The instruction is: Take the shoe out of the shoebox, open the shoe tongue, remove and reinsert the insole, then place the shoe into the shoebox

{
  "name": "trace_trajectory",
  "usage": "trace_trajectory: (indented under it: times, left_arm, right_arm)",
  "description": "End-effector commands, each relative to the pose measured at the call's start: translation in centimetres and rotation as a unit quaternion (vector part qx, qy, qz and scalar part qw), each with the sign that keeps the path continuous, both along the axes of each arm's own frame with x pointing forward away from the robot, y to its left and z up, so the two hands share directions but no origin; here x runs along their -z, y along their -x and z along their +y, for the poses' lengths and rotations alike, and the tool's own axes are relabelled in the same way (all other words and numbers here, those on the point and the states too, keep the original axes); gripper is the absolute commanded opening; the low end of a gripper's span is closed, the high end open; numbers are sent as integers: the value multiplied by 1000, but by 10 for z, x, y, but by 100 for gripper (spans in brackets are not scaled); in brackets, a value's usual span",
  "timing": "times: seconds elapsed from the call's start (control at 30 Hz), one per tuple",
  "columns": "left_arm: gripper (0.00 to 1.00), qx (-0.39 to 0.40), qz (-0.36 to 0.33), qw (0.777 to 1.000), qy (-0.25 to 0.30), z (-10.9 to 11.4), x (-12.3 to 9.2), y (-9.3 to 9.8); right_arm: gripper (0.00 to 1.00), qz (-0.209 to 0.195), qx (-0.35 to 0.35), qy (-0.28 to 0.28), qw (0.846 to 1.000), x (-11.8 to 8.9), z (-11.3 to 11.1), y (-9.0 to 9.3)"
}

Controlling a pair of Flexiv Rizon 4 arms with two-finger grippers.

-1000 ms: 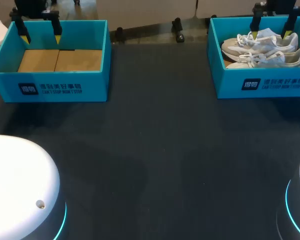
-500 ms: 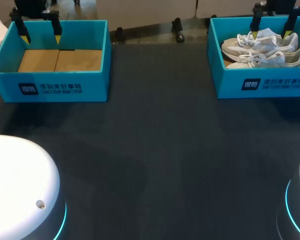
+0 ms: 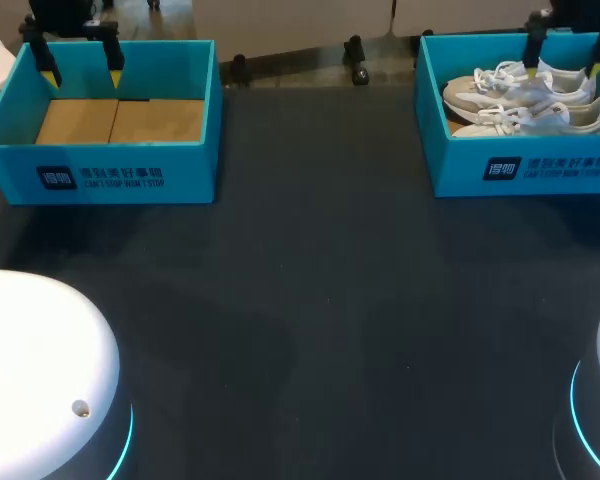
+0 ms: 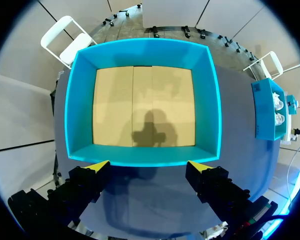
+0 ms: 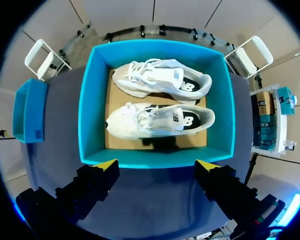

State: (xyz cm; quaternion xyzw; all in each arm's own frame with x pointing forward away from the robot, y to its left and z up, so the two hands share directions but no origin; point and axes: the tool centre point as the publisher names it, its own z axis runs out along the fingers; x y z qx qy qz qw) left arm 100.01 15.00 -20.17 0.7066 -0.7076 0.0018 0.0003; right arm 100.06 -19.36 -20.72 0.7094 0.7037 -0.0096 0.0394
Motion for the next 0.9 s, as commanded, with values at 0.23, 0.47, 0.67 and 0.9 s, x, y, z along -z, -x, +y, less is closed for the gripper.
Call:
trace_trajectory:
  times: [0.23,0.47,0.67,0.9]
  left_arm:
    - [100,0,0,1000,-1,0,-1,0]
    - [100,0,0,1000,-1,0,-1,0]
    - [100,0,0,1000,-1,0,-1,0]
    - [100,0,0,1000,-1,0,-1,0]
  right_arm:
    - [100,-8,-31,12,999,21,-27,-14]
    - [100,-2,-43,19,999,34,-41,-27]
    - [100,0,-45,17,999,43,-62,-35]
    - [100,9,-41,18,999,52,-86,-40]
